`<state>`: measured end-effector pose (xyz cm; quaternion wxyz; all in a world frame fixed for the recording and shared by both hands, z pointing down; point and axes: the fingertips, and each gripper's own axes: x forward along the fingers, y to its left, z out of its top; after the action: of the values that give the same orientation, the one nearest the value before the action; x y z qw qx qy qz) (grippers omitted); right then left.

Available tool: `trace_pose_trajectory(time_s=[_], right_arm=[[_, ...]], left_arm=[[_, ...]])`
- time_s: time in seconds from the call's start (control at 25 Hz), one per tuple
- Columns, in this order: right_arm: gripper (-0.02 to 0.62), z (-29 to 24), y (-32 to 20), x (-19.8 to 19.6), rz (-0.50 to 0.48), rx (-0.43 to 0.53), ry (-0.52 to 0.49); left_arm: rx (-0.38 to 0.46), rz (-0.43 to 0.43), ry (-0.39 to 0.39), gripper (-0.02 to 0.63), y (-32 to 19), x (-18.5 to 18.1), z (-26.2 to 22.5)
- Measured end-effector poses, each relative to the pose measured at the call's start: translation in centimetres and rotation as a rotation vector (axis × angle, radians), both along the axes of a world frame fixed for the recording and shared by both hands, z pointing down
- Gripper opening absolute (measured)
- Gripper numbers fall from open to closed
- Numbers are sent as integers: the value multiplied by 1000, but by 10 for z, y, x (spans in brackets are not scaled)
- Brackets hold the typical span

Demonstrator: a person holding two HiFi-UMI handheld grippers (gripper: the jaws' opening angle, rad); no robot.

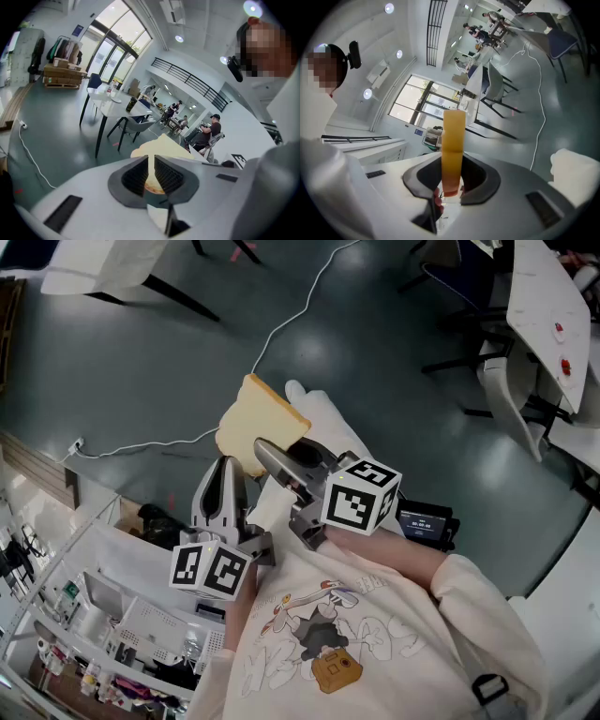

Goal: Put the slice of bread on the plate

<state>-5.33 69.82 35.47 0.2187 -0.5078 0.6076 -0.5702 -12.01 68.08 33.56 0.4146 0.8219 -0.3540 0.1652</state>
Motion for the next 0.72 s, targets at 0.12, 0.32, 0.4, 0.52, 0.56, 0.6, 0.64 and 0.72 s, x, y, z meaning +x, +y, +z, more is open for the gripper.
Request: trace_pose_trajectory(time_s=[0.12,0.32,0.4,0.52,0.56,0.6,0.64,0.72], right_arm=[[91,-3,-19,-5,-15,22,17],[91,-14,-52,5,-82,97,60],[89,-21,-58,10,-92,117,85],[91,-27,-59,13,-88,126,96],[89,-28,-59,13,-86,126,99],[90,-29,-60,13,-86,126,102],[91,-29,-61,15,-87,123,102],[91,-29,-65,22,-92,111,90]], left_arm=[[-8,-20,40,46,-7,-15,5],[53,-69,40,48,-39,-7,-6],[71,-64,41,48,-42,-3,-8],[69,-76,59,48,-43,-3,-10],[75,-77,58,46,-43,-4,-12],[84,-78,56,48,-43,-4,-14],[89,-80,55,47,-44,-3,-16],[90,-90,54,47,-49,3,-17]])
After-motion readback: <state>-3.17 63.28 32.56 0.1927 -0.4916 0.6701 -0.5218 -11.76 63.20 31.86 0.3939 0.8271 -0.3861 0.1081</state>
